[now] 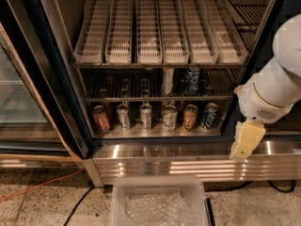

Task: Pick coke can from middle shelf of fridge

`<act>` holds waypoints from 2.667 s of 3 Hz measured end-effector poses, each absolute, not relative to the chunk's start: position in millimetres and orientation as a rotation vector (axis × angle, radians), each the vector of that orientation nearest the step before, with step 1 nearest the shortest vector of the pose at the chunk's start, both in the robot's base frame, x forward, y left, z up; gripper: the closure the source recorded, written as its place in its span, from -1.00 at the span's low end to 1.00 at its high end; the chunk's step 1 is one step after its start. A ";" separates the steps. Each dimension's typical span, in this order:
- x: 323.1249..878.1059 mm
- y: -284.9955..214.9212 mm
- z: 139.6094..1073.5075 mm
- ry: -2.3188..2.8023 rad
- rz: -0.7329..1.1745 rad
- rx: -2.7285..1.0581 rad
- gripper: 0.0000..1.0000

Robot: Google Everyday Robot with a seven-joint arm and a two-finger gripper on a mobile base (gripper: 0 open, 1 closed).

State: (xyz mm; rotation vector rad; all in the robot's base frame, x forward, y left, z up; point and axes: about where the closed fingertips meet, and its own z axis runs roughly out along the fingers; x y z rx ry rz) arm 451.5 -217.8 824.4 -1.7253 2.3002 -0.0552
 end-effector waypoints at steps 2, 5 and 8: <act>456.0 -218.8 817.9 2.299 -0.062 -1.701 -1.00; 518.8 -230.0 788.6 2.171 0.020 -1.404 -1.00; 547.8 -225.6 762.2 2.142 0.154 -1.200 -1.00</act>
Offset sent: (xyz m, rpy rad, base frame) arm 0.0121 -0.0032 -0.0145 0.0179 -0.0362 -0.0332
